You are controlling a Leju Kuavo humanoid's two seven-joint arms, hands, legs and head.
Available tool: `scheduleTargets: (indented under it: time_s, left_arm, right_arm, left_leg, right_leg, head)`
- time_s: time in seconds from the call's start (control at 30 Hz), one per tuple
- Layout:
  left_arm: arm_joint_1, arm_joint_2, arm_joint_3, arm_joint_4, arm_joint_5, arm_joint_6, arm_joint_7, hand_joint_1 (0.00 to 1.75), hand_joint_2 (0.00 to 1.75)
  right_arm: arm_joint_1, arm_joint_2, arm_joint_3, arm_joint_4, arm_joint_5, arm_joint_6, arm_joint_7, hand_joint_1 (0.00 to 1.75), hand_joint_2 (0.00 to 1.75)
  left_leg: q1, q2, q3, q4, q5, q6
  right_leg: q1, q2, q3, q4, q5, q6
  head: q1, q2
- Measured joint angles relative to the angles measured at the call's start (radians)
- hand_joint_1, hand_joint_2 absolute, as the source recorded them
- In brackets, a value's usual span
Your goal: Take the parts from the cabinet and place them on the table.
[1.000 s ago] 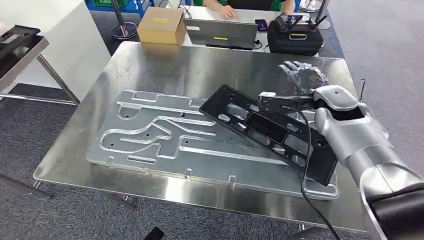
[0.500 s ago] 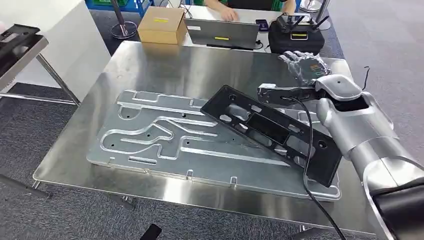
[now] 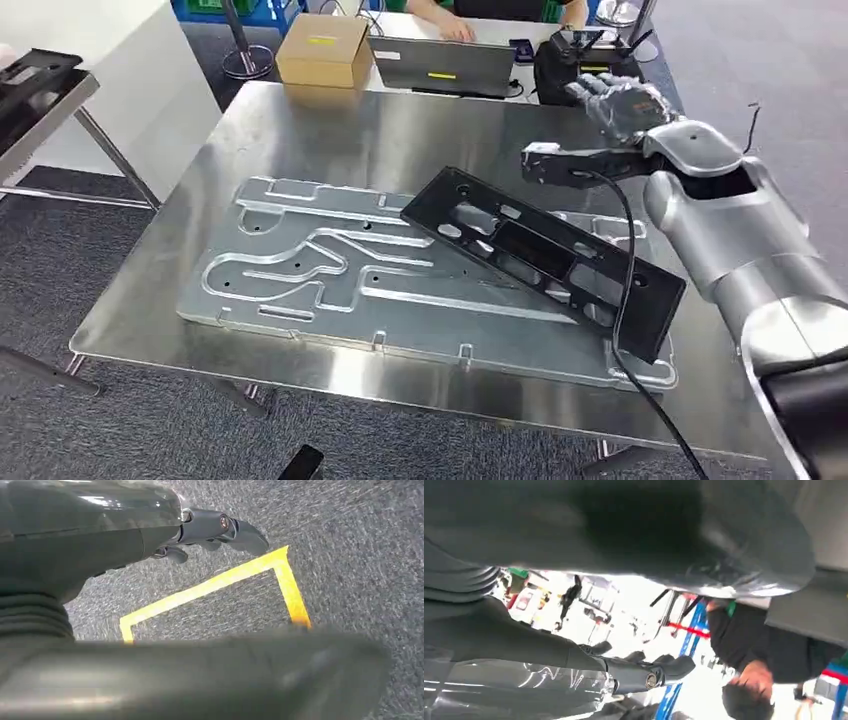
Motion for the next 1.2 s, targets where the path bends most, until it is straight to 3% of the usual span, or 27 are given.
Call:
scheduleTargets:
  time_s: [0.07,0.1,0.13,0.17,0.23,0.27,0.3,0.37,0.4,0.43,0.47,0.57,0.6,0.63,0.67,0.73,0.77,0.8,0.83,0.9,0.93,0.97,1.0,1.1,1.13,1.17,1.2]
  left_arm:
    - [0.0,-0.006,0.005,0.0,0.0,0.0,0.001,0.0,0.0]
    - [0.002,-0.005,0.008,0.0,0.0,0.0,0.001,0.0,0.0]
    - [0.003,-0.006,0.009,0.0,0.0,0.0,0.002,0.0,0.0]
    - [0.003,-0.008,0.01,0.0,0.0,0.0,0.002,0.0,0.0]
    - [0.001,-0.008,0.011,0.0,0.0,0.0,0.002,0.0,0.0]
    - [0.0,-0.009,0.013,0.0,0.0,0.0,0.003,0.0,0.0]
    - [0.0,-0.01,0.013,0.0,0.0,-0.001,0.005,0.0,0.0]
    - [0.0,-0.01,0.014,0.0,0.0,-0.001,0.005,0.0,0.0]
    - [0.0,-0.01,0.015,0.0,0.0,-0.002,0.005,0.0,0.0]
    - [-0.002,-0.01,0.015,0.0,0.0,-0.003,0.005,0.0,0.0]
    - [-0.005,-0.011,0.015,0.0,0.001,-0.004,0.005,0.0,0.0]
    - [-0.005,-0.013,0.016,0.0,0.005,-0.006,0.005,0.0,0.0]
    - [-0.004,-0.014,0.016,0.0,0.01,-0.007,0.005,0.0,0.0]
    - [-0.006,-0.015,0.017,0.0,0.012,-0.008,0.004,0.0,0.0]
    - [-0.007,-0.016,0.018,0.0,0.012,-0.01,0.002,0.0,0.0]
    - [-0.008,-0.017,0.02,0.0,0.013,-0.013,0.0,0.0,0.0]
    - [-0.008,-0.018,0.021,0.0,0.012,-0.014,0.0,0.0,0.0]
    - [-0.008,-0.018,0.021,0.0,0.012,-0.014,-0.001,0.0,0.0]
    - [-0.008,-0.018,0.022,0.0,0.013,-0.014,-0.001,0.0,0.0]
    - [-0.008,-0.018,0.022,0.0,0.012,-0.014,-0.001,0.0,0.0]
    - [-0.008,-0.02,0.023,0.0,0.012,-0.014,-0.001,0.0,0.0]
    - [-0.008,-0.026,0.023,0.0,0.013,-0.015,-0.001,0.0,0.0]
    - [-0.01,-0.026,0.023,0.0,0.012,-0.015,-0.002,0.0,0.0]
    - [-0.007,-0.028,0.026,0.0,0.012,-0.017,-0.002,0.0,0.0]
    - [-0.007,-0.028,0.028,0.0,0.012,-0.017,-0.002,0.0,0.0]
    - [-0.006,-0.028,0.03,0.0,0.012,-0.017,-0.002,0.0,0.0]
    - [-0.004,-0.028,0.03,0.0,0.012,-0.017,-0.002,0.0,0.0]
  right_arm:
    - [-0.008,-0.001,0.0,0.0,0.0,0.006,0.0,0.0,0.0]
    - [-0.011,-0.002,0.0,0.001,0.0,0.008,0.0,0.0,0.0]
    - [-0.015,-0.003,0.0,0.003,0.0,0.012,0.0,0.0,0.0]
    - [-0.018,-0.004,0.0,0.004,0.001,0.014,0.0,0.0,0.0]
    - [-0.019,-0.008,0.0,0.008,0.004,0.016,0.0,0.0,0.0]
    - [-0.018,-0.011,0.0,0.011,0.006,0.017,0.0,0.0,0.0]
    - [-0.017,-0.015,0.0,0.015,0.006,0.017,-0.001,0.0,0.0]
    - [-0.017,-0.023,0.0,0.021,0.006,0.014,-0.001,0.0,0.0]
    - [-0.017,-0.026,0.0,0.022,0.006,0.012,-0.001,0.0,0.0]
    - [-0.017,-0.029,0.0,0.022,0.006,0.01,-0.001,0.0,0.0]
    - [-0.018,-0.033,0.0,0.023,0.006,0.008,-0.001,0.0,0.0]
    - [-0.018,-0.042,0.0,0.026,0.009,0.001,-0.002,0.0,0.0]
    - [-0.017,-0.047,0.0,0.028,0.009,0.001,-0.002,0.0,0.0]
    - [-0.018,-0.055,0.0,0.03,0.009,-0.001,-0.005,0.0,0.0]
    - [-0.018,-0.056,0.0,0.03,0.009,-0.001,-0.008,0.0,0.0]
    - [-0.017,-0.059,0.0,0.031,0.009,-0.001,-0.01,0.0,0.0]
    - [-0.016,-0.061,0.0,0.032,0.009,-0.001,-0.01,0.0,0.0]
    - [-0.014,-0.063,0.0,0.033,0.009,-0.001,-0.01,0.0,0.0]
    - [-0.012,-0.064,0.0,0.034,0.009,-0.001,-0.01,0.0,0.0]
    - [-0.012,-0.065,0.0,0.034,0.009,-0.001,-0.01,0.0,0.0]
    - [-0.013,-0.065,0.0,0.033,0.009,-0.001,-0.01,0.0,0.0]
    - [-0.015,-0.065,0.0,0.029,0.009,-0.001,-0.011,0.0,0.0]
    - [-0.016,-0.065,0.0,0.027,0.008,-0.002,-0.011,0.0,0.0]
    - [-0.017,-0.068,0.0,0.03,0.006,0.0,-0.012,0.0,0.0]
    - [-0.018,-0.068,0.0,0.03,0.005,0.0,-0.013,0.0,0.0]
    - [-0.02,-0.068,0.0,0.03,0.003,0.0,-0.014,0.0,0.0]
    - [-0.02,-0.068,0.0,0.03,0.002,0.001,-0.015,0.0,0.0]
  left_leg:
    - [0.002,0.0,-0.002,-0.006,0.012,-0.014]
    - [-0.002,-0.001,-0.008,-0.004,0.01,-0.022]
    - [0.003,0.001,-0.019,0.017,-0.024,-0.024]
    - [0.005,0.002,-0.038,0.074,-0.082,-0.027]
    - [0.01,0.002,-0.084,0.234,-0.184,-0.036]
    - [0.012,0.002,-0.096,0.299,-0.209,-0.04]
    - [0.014,0.002,-0.089,0.323,-0.209,-0.043]
    - [0.016,0.003,-0.01,0.232,-0.158,-0.043]
    - [0.017,0.003,0.056,0.138,-0.13,-0.042]
    - [0.018,0.003,0.113,0.051,-0.133,-0.04]
    - [0.012,0.001,0.136,0.012,-0.151,-0.035]
    - [0.004,-0.001,0.123,0.019,-0.135,-0.017]
    - [0.012,0.0,0.118,0.008,-0.121,-0.005]
    - [0.012,0.004,0.112,0.005,-0.109,0.003]
    - [0.012,0.006,0.1,0.004,-0.099,0.014]
    - [0.01,0.008,0.073,0.005,-0.079,0.018]
    - [0.008,0.008,0.059,0.006,-0.069,0.019]
    - [0.007,0.008,0.045,0.007,-0.059,0.02]
    - [0.005,0.007,0.032,0.008,-0.05,0.019]
    - [0.0,0.006,0.011,0.009,-0.033,0.017]
    - [-0.002,0.005,0.004,0.009,-0.024,0.015]
    - [-0.004,0.004,-0.002,0.01,-0.017,0.01]
    - [-0.003,0.006,-0.004,0.008,-0.008,0.006]
    - [0.001,0.005,-0.005,-0.008,0.02,-0.012]
    - [0.0,0.004,-0.011,-0.004,0.01,-0.017]
    - [0.0,0.003,-0.028,0.026,-0.041,-0.02]
    - [0.004,0.003,-0.046,0.085,-0.102,-0.024]
  right_leg:
    - [0.002,0.0,-0.004,-0.007,0.003,-0.01]
    - [-0.01,-0.004,-0.007,-0.018,0.017,-0.022]
    - [-0.01,-0.008,-0.014,-0.02,0.026,-0.031]
    - [-0.01,-0.008,-0.025,-0.019,0.034,-0.037]
    - [-0.009,-0.007,-0.046,-0.018,0.051,-0.037]
    - [-0.009,-0.008,-0.057,-0.017,0.058,-0.036]
    - [-0.009,-0.008,-0.069,-0.015,0.067,-0.033]
    - [-0.01,-0.008,-0.091,-0.009,0.079,-0.027]
    - [-0.011,-0.008,-0.099,-0.004,0.084,-0.023]
    - [-0.011,-0.008,-0.104,0.001,0.087,-0.018]
    - [-0.007,-0.008,-0.112,0.001,0.093,-0.011]
    - [-0.01,-0.008,-0.11,-0.006,0.115,0.01]
    - [-0.007,-0.008,-0.114,-0.007,0.119,0.018]
    - [-0.012,-0.005,-0.123,0.004,0.096,0.021]
    - [-0.011,-0.006,-0.141,0.045,0.042,0.022]
    - [-0.011,-0.006,-0.188,0.193,-0.066,0.026]
    - [-0.012,-0.006,-0.207,0.266,-0.097,0.029]
    - [-0.011,-0.006,-0.208,0.304,-0.098,0.029]
    - [-0.011,-0.006,-0.188,0.296,-0.076,0.027]
    - [-0.007,-0.005,-0.096,0.177,-0.016,0.015]
    - [-0.002,-0.005,-0.028,0.086,-0.003,0.002]
    - [0.005,-0.006,0.026,0.006,-0.032,-0.012]
    - [0.005,-0.009,0.032,-0.014,-0.027,-0.004]
    - [0.011,-0.008,0.021,-0.028,-0.001,-0.018]
    - [-0.004,-0.016,0.019,-0.042,0.017,-0.023]
    - [-0.003,-0.018,0.007,-0.046,0.031,-0.032]
    - [-0.004,-0.018,-0.007,-0.046,0.042,-0.034]
  head:
    - [0.0,0.0]
    - [0.0,0.0]
    - [0.0,0.0]
    - [0.0,0.0]
    - [0.0,0.0]
    - [0.0,0.0]
    - [0.0,0.0]
    - [0.0,0.0]
    - [0.0,0.0]
    - [0.0,0.0]
    - [0.0,0.0]
    - [0.0,0.0]
    - [0.0,0.0]
    - [0.0,0.0]
    - [0.0,0.0]
    - [0.0,0.0]
    - [0.0,0.0]
    - [0.0,0.0]
    - [0.0,0.0]
    - [0.0,0.0]
    - [0.0,0.0]
    - [0.0,0.0]
    - [-0.002,0.0]
    - [-0.001,0.0]
    - [-0.002,0.0]
    - [-0.002,0.0]
    - [-0.002,0.0]
